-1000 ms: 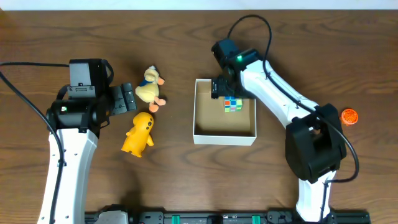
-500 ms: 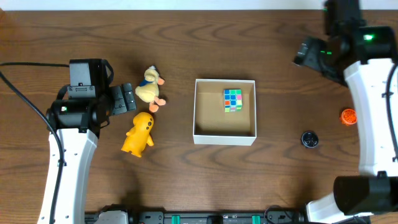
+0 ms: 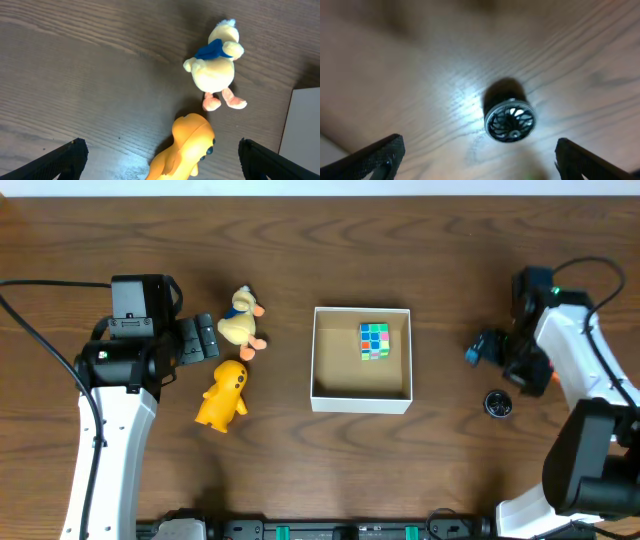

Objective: Pack container
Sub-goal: 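Move right gripper to the black round part and grasp it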

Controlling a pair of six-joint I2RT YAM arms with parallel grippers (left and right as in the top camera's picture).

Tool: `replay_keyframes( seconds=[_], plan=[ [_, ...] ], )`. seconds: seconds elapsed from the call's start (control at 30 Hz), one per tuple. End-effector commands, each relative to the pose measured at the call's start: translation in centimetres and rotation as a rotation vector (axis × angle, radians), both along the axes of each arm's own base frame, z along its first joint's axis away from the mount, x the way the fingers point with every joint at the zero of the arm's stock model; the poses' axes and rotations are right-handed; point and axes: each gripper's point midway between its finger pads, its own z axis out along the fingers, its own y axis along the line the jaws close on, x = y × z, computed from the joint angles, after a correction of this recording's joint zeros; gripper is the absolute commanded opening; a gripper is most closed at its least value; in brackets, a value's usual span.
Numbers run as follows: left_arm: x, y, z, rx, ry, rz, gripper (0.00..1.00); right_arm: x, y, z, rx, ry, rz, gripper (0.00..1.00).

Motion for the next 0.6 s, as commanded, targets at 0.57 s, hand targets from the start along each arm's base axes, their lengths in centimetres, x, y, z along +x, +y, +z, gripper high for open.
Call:
replay_keyframes(
  seconds=[0.57],
  plan=[
    [0.3, -0.1, 0.6, 0.009, -0.007, -0.017, 0.98, -2.6, -0.6, -4.4, -0.052, 0.036, -0.011, 0.99]
  ],
)
